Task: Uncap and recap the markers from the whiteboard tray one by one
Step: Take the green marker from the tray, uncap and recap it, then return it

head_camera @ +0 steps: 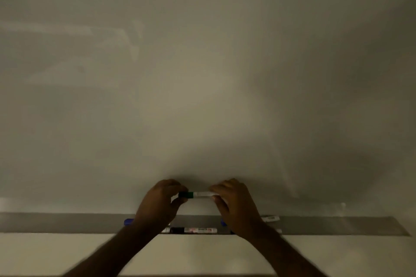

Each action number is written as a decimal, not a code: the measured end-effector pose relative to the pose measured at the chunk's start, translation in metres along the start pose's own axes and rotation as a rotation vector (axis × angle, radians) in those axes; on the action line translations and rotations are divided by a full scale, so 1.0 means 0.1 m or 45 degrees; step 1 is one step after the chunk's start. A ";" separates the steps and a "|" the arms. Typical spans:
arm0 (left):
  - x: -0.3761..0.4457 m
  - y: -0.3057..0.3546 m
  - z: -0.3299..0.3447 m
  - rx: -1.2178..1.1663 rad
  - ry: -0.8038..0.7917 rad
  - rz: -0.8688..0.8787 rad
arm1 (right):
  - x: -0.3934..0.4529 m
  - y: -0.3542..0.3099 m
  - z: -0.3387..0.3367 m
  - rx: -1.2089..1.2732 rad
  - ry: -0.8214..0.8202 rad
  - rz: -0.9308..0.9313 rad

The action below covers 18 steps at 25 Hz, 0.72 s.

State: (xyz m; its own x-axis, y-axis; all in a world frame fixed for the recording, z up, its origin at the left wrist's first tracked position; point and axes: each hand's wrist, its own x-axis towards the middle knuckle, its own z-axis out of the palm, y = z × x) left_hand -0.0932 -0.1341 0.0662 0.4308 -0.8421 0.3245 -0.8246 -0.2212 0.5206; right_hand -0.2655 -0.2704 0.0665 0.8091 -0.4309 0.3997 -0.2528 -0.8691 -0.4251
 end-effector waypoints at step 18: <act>-0.42 -0.61 0.81 0.132 -0.266 -0.305 | -0.23 0.16 1.06 -0.230 -0.423 0.334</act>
State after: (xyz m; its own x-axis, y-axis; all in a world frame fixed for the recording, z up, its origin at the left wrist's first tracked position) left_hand -0.0903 -0.1251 -0.0430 0.5416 -0.8402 0.0281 -0.7463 -0.4652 0.4761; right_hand -0.2321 -0.2485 -0.0351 0.8241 -0.5664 0.0030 -0.5363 -0.7821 -0.3174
